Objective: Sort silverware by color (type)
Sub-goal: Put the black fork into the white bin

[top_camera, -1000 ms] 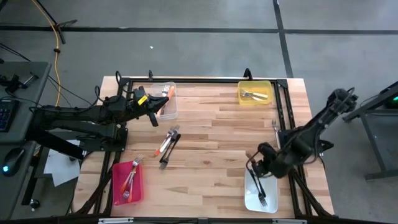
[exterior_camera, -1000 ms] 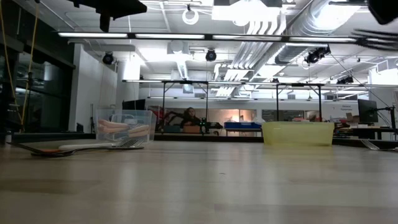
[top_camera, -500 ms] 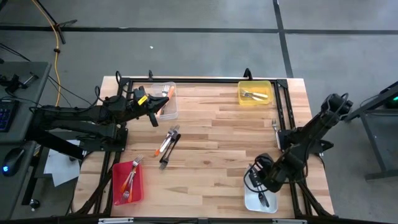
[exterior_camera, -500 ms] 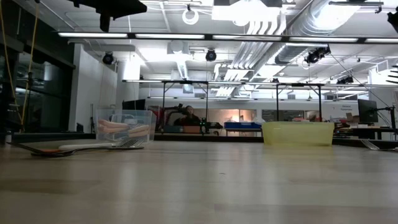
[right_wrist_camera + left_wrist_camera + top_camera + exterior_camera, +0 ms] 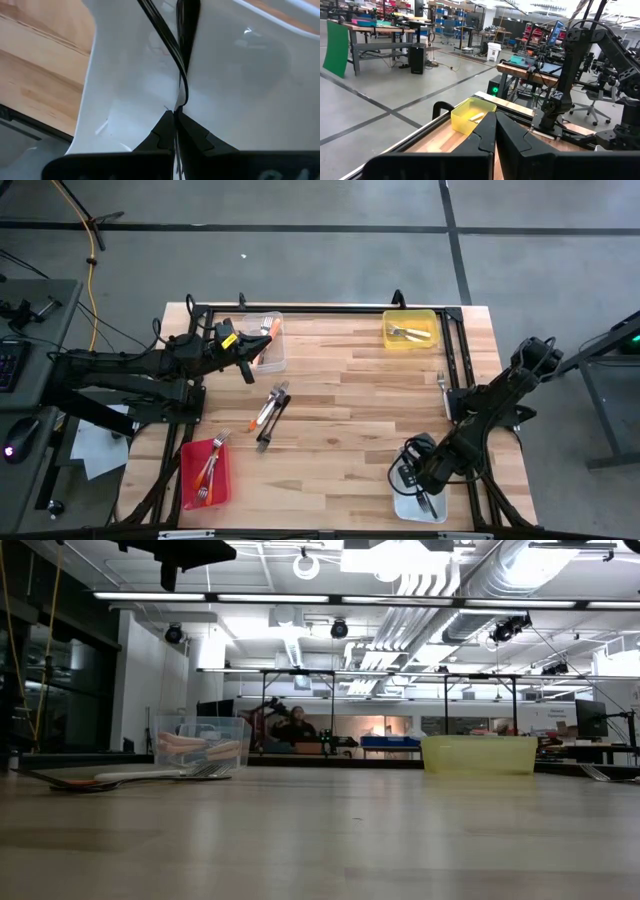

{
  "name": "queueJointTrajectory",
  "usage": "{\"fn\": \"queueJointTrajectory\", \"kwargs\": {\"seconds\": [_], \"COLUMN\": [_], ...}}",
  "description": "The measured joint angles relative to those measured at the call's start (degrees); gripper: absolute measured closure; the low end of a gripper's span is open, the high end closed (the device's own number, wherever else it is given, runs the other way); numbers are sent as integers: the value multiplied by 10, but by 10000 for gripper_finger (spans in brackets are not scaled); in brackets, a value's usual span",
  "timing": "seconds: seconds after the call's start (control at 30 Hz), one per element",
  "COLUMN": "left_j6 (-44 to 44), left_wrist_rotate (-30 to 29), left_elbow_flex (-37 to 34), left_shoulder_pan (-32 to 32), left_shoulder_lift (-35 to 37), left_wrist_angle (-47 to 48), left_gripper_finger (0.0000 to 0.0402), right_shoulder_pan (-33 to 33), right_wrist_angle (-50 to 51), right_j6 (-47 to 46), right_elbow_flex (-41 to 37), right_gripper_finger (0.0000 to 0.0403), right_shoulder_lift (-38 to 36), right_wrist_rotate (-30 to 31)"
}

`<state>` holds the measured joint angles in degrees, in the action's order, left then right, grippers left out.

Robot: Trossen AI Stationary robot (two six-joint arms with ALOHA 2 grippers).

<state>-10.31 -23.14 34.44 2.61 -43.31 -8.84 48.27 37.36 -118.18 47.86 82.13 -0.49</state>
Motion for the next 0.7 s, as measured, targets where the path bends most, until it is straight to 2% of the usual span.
{"fn": "queueJointTrajectory", "kwargs": {"seconds": [0.2, 0.3, 0.4, 0.6, 0.7], "left_j6": [0, 0, 0, 0, 0], "left_wrist_rotate": [0, 0, 0, 0, 0], "left_elbow_flex": [0, 0, 0, 0, 0], "left_shoulder_pan": [0, 0, 0, 0, 0], "left_shoulder_lift": [0, 0, 0, 0, 0], "left_wrist_angle": [0, 0, 0, 0, 0], "left_gripper_finger": [401, 401, 401, 401, 401], "right_shoulder_pan": [0, 0, 0, 0, 0], "right_wrist_angle": [0, 0, -5, -7, -7], "right_j6": [0, 1, 2, 28, 57], "right_elbow_flex": [0, 0, 0, 0, 7], "right_gripper_finger": [402, 388, 354, 257, 220], "right_shoulder_lift": [0, 0, 0, 0, -1], "right_wrist_rotate": [0, 0, -1, -12, -18]}}
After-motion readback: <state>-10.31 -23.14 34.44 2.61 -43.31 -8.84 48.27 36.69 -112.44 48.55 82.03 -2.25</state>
